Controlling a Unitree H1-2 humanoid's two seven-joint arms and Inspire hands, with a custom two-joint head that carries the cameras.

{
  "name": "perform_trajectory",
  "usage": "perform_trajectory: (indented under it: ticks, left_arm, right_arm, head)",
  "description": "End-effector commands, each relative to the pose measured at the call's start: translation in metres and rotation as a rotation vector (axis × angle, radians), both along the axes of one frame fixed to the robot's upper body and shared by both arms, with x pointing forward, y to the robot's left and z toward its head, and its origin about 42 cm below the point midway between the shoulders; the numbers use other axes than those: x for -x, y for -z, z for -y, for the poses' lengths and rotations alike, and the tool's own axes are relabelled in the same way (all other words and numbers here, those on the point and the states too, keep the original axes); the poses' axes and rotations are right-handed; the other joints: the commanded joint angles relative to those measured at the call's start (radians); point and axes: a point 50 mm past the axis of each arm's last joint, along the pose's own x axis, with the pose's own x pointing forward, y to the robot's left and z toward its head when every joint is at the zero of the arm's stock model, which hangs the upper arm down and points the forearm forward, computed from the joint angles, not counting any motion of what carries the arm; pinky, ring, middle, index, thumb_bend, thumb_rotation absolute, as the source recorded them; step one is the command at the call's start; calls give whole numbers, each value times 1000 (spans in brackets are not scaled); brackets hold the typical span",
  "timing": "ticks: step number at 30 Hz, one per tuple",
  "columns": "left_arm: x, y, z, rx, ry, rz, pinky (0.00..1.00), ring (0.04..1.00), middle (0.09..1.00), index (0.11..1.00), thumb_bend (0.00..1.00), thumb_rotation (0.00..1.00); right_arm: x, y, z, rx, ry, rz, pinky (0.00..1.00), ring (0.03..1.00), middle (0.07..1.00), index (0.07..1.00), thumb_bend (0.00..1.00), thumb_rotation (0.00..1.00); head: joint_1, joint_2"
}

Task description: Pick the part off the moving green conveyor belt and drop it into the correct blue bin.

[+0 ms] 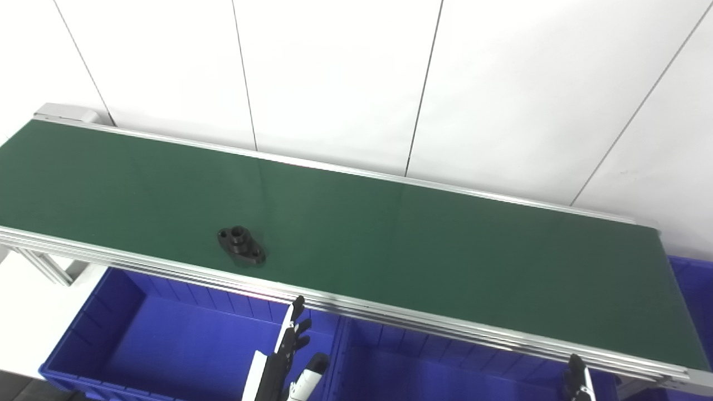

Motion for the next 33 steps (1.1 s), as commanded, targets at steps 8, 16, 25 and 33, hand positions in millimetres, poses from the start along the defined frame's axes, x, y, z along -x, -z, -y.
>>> perform_trajectory:
  ticks: [8,16,25,33]
  left_arm:
    - [-16,-15,55,118,14,81,842,916,981,1000,661,955]
    - [-16,-16,48,127,15,73,861,924,984,1000,649,940]
    - [-19,-14,43,136,38,76,928,955,1000,1000,666,969]
    - [-22,-12,40,129,45,72,935,965,1000,1000,665,978]
  right_arm:
    - [-6,-23,1,112,-22,132,1000,979,993,1000,730,813]
    - [-18,-49,-2,293,-40,194,904,922,952,989,773,678]
    - [-73,-85,-19,459,-108,290,847,906,920,930,859,571]
    - [-118,-120,-47,587,-172,292,726,819,849,842,958,398]
  head:
    - [-1,7]
    - [-63,27]
    - [-98,36]
    - [-119,43]
